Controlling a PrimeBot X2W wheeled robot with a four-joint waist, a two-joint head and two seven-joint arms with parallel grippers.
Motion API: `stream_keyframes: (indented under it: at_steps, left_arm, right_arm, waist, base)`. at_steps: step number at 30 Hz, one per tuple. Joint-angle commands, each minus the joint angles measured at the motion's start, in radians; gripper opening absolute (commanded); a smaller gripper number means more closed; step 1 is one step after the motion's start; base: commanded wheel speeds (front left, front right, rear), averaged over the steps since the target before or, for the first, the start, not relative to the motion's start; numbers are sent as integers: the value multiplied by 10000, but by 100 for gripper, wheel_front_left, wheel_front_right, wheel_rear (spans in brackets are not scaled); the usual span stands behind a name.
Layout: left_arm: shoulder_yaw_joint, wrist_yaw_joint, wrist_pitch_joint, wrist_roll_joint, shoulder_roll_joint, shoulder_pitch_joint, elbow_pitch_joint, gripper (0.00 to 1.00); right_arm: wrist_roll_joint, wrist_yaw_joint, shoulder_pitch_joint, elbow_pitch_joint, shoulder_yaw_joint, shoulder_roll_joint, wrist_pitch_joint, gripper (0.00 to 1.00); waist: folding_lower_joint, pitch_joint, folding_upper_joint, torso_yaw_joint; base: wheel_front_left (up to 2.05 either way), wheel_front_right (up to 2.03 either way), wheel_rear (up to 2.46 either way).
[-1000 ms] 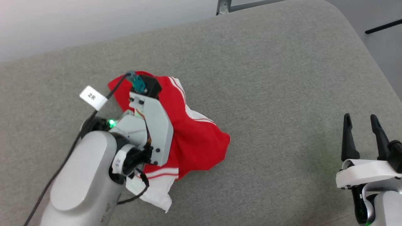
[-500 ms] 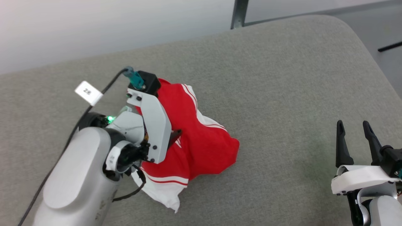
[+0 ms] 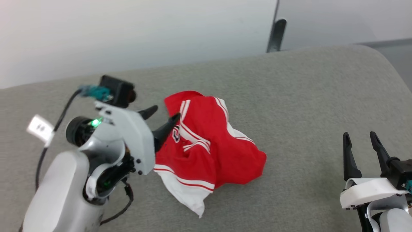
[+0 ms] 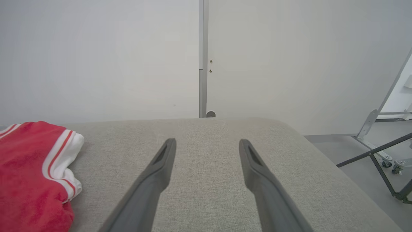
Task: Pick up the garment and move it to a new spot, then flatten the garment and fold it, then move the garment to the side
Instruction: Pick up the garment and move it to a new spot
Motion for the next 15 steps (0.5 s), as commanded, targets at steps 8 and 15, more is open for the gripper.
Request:
stream_keyframes:
  at_steps: [8,15]
  left_arm:
    - [592,-415,-2919,145,-137,1354,106,100]
    - [846,-666,-5670,420,-19,2339,589,100]
  right_arm:
    - [-47,1,317,-65,323,-196,-9,100]
    - [-189,1,604,-224,426,-247,-9,100]
  waist:
    - [0,-699,-1,781]
    - [0,-967,-1,1062]
  base:
    - [0,0,0]
    - [0,0,0]
